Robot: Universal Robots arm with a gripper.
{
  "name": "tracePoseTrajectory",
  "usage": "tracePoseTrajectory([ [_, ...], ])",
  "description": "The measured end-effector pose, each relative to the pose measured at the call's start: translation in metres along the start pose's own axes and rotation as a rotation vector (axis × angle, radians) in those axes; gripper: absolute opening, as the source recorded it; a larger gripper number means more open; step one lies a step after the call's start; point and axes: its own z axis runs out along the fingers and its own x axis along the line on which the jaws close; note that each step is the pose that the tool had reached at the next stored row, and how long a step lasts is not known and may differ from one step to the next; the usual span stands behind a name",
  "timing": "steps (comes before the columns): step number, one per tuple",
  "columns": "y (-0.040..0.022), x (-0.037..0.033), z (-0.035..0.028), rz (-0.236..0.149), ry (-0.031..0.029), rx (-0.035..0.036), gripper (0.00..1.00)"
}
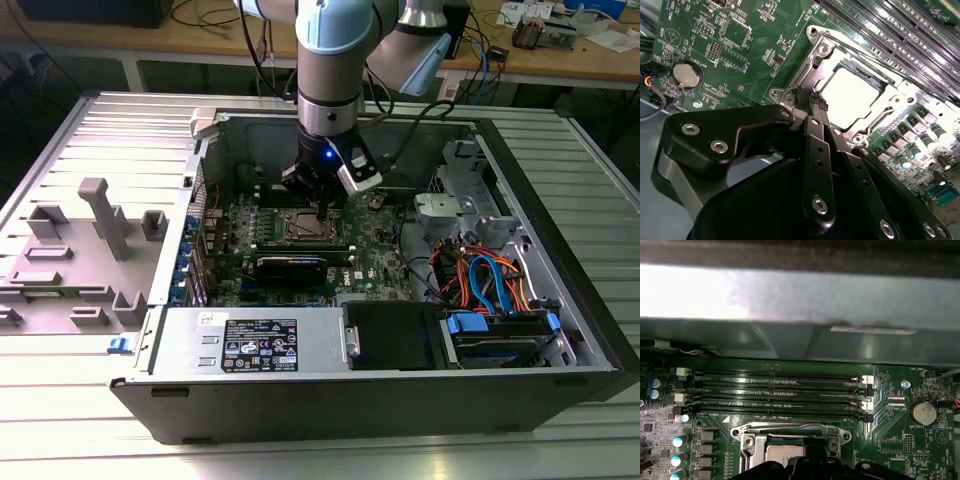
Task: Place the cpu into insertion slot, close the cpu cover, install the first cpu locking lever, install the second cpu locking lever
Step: 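Install the second cpu locking lever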
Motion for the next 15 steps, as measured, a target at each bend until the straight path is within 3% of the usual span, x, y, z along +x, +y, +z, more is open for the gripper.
tracePoseTrajectory([
  [15, -0.0066, 0.0003, -0.0004, 0.000, 0.0002, 0.0051, 0.11],
])
